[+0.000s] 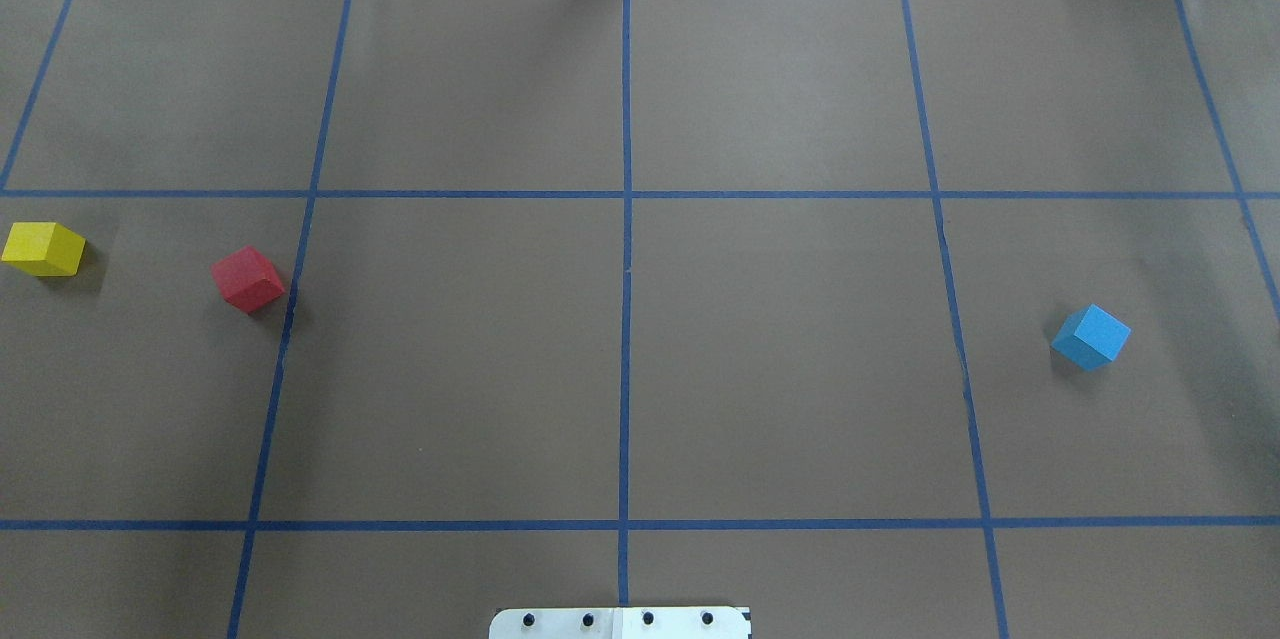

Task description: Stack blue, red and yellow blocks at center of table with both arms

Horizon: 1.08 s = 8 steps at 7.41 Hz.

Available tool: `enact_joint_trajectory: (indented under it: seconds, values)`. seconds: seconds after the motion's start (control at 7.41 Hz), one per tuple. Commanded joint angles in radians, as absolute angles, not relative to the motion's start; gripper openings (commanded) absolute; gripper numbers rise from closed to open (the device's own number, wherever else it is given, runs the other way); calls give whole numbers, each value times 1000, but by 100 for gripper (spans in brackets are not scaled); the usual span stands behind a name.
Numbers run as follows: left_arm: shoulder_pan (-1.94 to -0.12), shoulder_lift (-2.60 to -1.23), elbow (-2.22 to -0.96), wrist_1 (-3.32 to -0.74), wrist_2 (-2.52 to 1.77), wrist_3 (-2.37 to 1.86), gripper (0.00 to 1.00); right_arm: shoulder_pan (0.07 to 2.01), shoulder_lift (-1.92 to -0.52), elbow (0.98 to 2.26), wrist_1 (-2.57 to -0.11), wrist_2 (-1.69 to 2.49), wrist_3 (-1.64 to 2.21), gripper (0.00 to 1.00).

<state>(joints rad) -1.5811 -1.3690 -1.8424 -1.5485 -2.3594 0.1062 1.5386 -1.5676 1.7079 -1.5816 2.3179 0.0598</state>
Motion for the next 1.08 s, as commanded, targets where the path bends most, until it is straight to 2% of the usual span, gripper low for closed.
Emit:
enact_joint_trajectory:
  seconds: [0.0,0.54,0.94]
  values:
    - [-1582,-1380,-1854,-1548,-2359,101,100,1539,-1568,1710,-1575,2309,61,100]
    - [-1582,-1425,-1885,-1548,-2359,101,100,1539,-1565,1827,-1560,2315,72,100]
    - [-1582,-1509,-1872,-1661,-2358,103,100,1406,-1568,1833,-1375,2339,203,100]
